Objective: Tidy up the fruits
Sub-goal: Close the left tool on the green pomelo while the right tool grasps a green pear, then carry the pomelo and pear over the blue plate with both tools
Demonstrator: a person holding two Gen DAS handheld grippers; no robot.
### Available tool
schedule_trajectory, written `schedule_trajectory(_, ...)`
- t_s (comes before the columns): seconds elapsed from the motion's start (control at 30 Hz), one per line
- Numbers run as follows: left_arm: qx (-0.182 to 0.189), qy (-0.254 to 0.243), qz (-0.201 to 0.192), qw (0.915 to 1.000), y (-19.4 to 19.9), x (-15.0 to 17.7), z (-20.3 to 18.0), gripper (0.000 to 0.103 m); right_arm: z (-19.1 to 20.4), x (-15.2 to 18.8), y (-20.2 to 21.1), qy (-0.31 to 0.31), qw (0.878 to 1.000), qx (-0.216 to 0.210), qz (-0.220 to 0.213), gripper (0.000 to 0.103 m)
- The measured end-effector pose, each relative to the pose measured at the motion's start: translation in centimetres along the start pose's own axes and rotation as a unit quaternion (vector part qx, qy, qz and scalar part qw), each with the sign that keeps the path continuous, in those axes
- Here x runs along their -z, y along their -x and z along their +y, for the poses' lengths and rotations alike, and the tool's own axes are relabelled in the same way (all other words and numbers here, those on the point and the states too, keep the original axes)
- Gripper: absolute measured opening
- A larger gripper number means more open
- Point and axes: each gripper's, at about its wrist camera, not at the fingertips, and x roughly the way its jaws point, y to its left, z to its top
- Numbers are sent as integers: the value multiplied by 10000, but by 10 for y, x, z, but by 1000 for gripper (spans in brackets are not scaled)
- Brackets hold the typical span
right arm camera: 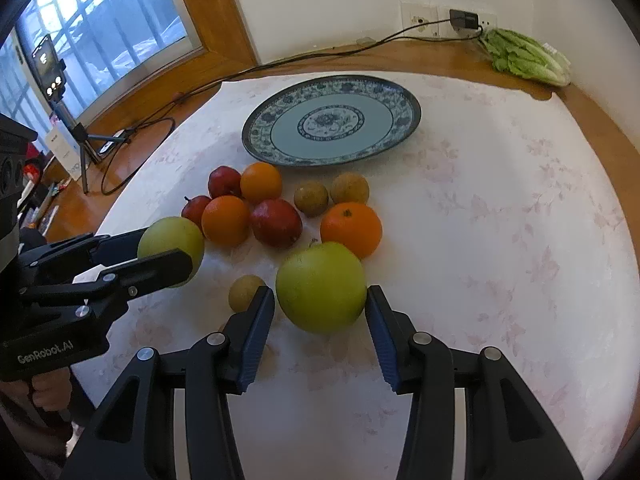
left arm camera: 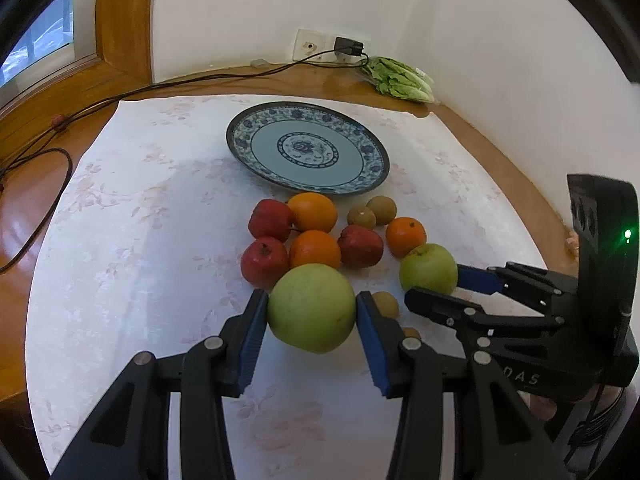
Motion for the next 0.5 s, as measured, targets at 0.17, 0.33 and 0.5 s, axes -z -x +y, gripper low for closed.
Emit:
schedule_trajectory(0.17,-11,-5,30,10000,-1,-1,1,47,1,-5,-3,29,9999,105,-64,49)
schedule_trajectory(0.33,-60,-71,-12,10000,1,-6,1,47,1,-4,-1,73,9999,31,-75,46)
schedule_trajectory(0.5,-91,-139,-66,9998,5,-13,1,47,2,-4,8,70,9999,-83,-133,45)
